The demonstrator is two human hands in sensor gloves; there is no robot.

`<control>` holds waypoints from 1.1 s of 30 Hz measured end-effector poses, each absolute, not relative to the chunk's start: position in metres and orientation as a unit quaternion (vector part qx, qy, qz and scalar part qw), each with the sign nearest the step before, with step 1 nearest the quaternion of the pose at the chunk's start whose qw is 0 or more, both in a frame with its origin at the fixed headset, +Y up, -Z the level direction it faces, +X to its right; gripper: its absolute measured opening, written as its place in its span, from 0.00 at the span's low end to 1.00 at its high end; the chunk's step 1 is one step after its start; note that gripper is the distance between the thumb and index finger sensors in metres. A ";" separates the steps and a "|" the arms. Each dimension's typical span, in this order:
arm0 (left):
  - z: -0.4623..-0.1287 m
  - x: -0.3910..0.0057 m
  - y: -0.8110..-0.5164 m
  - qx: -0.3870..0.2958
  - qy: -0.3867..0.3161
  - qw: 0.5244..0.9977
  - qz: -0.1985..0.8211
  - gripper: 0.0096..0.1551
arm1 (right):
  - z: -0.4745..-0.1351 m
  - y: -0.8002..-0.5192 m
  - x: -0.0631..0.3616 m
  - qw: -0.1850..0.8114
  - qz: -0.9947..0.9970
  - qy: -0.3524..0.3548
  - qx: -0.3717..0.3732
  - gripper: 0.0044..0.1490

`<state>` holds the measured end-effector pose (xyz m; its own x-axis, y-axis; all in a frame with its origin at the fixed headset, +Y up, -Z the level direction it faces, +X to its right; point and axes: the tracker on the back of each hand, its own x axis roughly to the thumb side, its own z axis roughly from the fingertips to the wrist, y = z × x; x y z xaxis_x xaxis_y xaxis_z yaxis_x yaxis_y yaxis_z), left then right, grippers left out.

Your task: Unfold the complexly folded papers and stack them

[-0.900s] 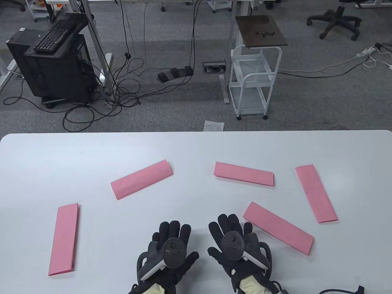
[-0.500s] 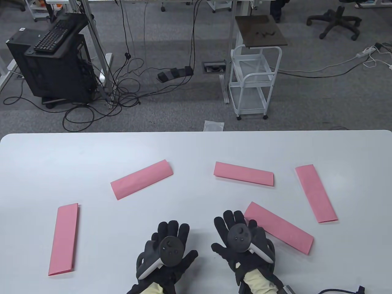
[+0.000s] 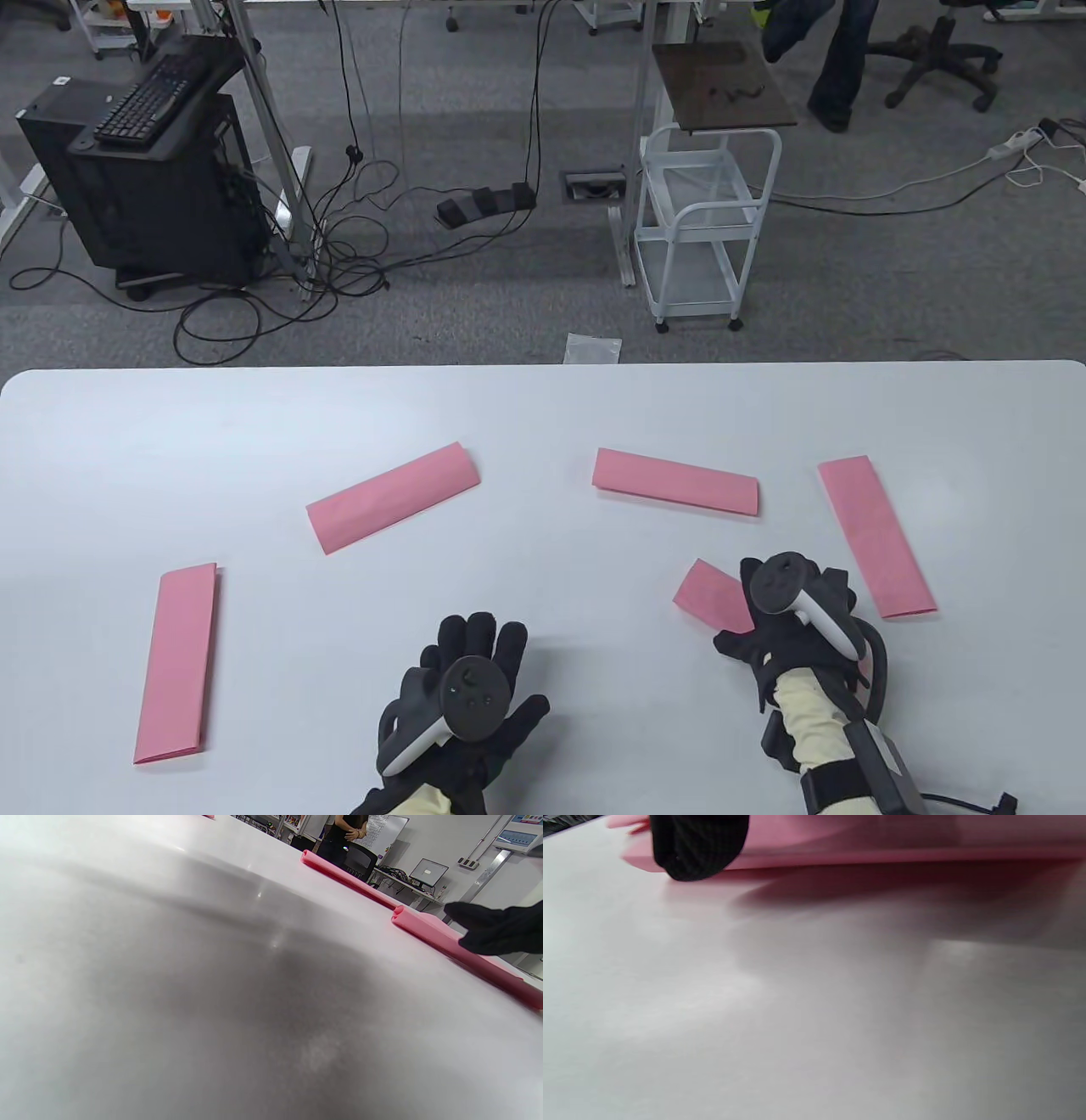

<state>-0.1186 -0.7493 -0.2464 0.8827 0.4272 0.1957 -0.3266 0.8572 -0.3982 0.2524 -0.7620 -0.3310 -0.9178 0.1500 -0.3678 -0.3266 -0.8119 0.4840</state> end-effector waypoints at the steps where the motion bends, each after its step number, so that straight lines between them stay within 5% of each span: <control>1: -0.246 -0.119 -0.749 -0.180 -0.141 0.953 0.198 0.46 | -0.331 -0.766 0.255 0.123 0.935 0.292 -0.163 0.58; 12: -0.245 -0.117 -0.751 -0.187 -0.146 0.951 0.200 0.46 | -0.331 -0.777 0.256 0.173 0.916 0.335 -0.136 0.54; 19: -0.245 -0.117 -0.752 -0.200 -0.146 0.947 0.205 0.46 | -0.332 -0.773 0.247 0.124 0.950 0.261 -0.123 0.38; 25: -0.246 -0.115 -0.754 -0.210 -0.149 0.943 0.213 0.46 | -0.330 -0.763 0.248 0.180 0.947 0.240 -0.114 0.36; 33: -0.263 -0.109 -0.750 -0.204 -0.160 0.937 0.233 0.46 | -0.325 -0.725 0.194 0.390 0.908 0.149 0.023 0.37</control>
<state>-0.1087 -0.7497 -0.2626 0.8404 0.5021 0.2041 -0.3715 0.8078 -0.4577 0.1941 -0.7247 -0.3247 -0.6946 0.7156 -0.0741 -0.7018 -0.6513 0.2887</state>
